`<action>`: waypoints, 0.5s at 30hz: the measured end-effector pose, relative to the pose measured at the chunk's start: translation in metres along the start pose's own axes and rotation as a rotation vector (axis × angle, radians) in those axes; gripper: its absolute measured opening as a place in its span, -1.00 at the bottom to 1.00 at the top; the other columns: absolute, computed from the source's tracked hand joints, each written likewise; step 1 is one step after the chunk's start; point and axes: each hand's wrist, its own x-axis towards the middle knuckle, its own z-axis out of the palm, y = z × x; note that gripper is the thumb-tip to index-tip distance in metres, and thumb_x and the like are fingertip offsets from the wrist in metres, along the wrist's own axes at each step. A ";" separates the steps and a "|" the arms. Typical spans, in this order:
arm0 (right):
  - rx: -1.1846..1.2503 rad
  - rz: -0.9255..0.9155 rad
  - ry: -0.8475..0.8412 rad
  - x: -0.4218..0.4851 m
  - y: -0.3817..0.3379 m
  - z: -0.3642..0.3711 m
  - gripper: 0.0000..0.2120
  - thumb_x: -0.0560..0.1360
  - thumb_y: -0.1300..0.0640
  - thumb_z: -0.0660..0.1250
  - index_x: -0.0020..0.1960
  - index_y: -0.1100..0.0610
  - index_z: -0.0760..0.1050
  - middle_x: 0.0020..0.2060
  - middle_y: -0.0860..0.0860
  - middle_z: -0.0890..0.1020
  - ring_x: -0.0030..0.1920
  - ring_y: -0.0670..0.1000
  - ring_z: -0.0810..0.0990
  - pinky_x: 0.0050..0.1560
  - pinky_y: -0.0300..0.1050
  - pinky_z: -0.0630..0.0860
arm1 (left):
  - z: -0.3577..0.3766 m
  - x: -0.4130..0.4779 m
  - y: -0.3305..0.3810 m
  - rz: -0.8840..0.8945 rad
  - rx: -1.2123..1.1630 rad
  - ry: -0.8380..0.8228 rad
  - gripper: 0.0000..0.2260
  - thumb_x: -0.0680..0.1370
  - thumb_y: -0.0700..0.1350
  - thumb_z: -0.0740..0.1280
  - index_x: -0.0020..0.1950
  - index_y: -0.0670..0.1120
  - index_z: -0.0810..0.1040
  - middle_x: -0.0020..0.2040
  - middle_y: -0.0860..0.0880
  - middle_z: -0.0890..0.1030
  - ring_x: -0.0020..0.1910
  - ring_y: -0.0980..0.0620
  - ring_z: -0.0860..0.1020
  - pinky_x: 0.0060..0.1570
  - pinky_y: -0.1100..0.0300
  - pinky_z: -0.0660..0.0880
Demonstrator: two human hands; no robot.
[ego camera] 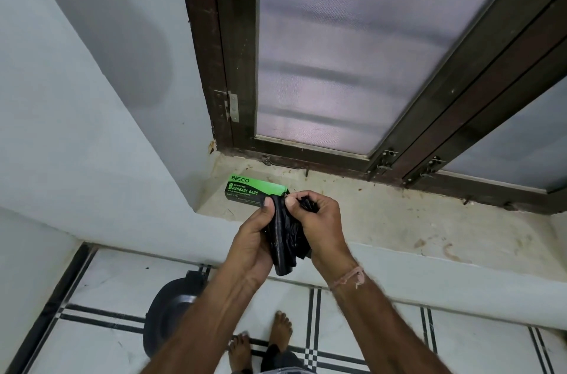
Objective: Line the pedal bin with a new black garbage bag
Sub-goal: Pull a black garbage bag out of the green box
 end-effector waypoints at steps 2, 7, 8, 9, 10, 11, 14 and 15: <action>0.030 0.010 0.017 -0.002 0.000 0.002 -0.93 0.52 0.29 0.50 -0.14 0.21 0.70 -0.28 0.07 0.71 -0.25 -0.04 0.67 -0.15 -0.11 0.64 | 0.001 0.000 -0.001 0.000 -0.016 0.007 -0.65 0.54 0.05 0.38 0.16 -0.18 0.67 0.19 -0.28 0.68 0.19 -0.27 0.64 0.31 -0.33 0.47; 0.118 -0.001 0.068 -0.004 0.002 0.004 -0.94 0.53 0.32 0.48 -0.10 0.31 0.67 -0.28 0.08 0.69 -0.27 -0.05 0.63 -0.23 -0.24 0.59 | 0.002 0.001 0.000 0.043 -0.079 0.013 -0.52 0.50 0.06 0.38 0.30 -0.23 0.58 0.15 -0.25 0.69 0.07 -0.17 0.70 0.16 -0.17 0.60; 0.126 -0.007 0.074 -0.005 0.002 0.005 -0.94 0.54 0.32 0.47 -0.09 0.33 0.66 -0.27 0.09 0.69 -0.25 -0.05 0.63 -0.21 -0.23 0.59 | 0.003 0.002 0.000 0.048 -0.085 0.016 -0.51 0.49 0.06 0.38 0.30 -0.23 0.57 0.17 -0.25 0.69 0.09 -0.18 0.69 0.19 -0.18 0.58; 0.136 -0.009 0.077 -0.007 0.002 0.007 -0.93 0.54 0.31 0.47 -0.08 0.34 0.66 -0.25 0.11 0.69 -0.24 -0.03 0.64 -0.18 -0.20 0.60 | 0.004 0.003 -0.001 0.054 -0.094 0.021 -0.50 0.49 0.06 0.38 0.30 -0.24 0.57 0.18 -0.26 0.68 0.12 -0.19 0.68 0.23 -0.19 0.56; 0.155 -0.008 0.083 -0.009 -0.001 0.008 -0.92 0.55 0.31 0.46 -0.09 0.34 0.65 -0.25 0.12 0.68 -0.23 -0.02 0.64 -0.16 -0.17 0.61 | 0.005 0.004 -0.001 0.065 -0.103 0.027 -0.49 0.48 0.07 0.38 0.30 -0.24 0.57 0.19 -0.27 0.67 0.14 -0.20 0.67 0.26 -0.19 0.55; 0.194 0.003 0.086 -0.009 -0.004 0.008 -0.91 0.57 0.31 0.44 -0.10 0.32 0.64 -0.26 0.13 0.67 -0.23 0.00 0.65 -0.15 -0.14 0.62 | 0.006 0.005 -0.001 0.076 -0.114 0.029 -0.51 0.49 0.07 0.38 0.28 -0.25 0.57 0.15 -0.26 0.68 0.14 -0.20 0.66 0.26 -0.17 0.55; 0.429 0.099 0.109 -0.005 -0.013 0.005 -0.84 0.61 0.31 0.38 -0.15 0.22 0.61 -0.30 0.16 0.68 -0.26 0.09 0.72 -0.18 0.03 0.72 | 0.000 0.009 0.007 0.127 -0.150 0.041 -0.70 0.61 0.06 0.30 0.04 -0.18 0.57 -0.16 -0.12 0.66 -0.10 -0.08 0.63 0.09 -0.04 0.62; 0.470 0.129 0.108 -0.003 -0.014 0.003 -0.84 0.61 0.29 0.38 -0.15 0.20 0.60 -0.29 0.17 0.68 -0.25 0.12 0.73 -0.15 0.10 0.73 | -0.003 0.011 0.010 0.143 -0.168 0.047 -0.73 0.64 0.05 0.27 0.00 -0.16 0.56 -0.21 -0.08 0.63 -0.14 -0.05 0.61 0.06 -0.02 0.63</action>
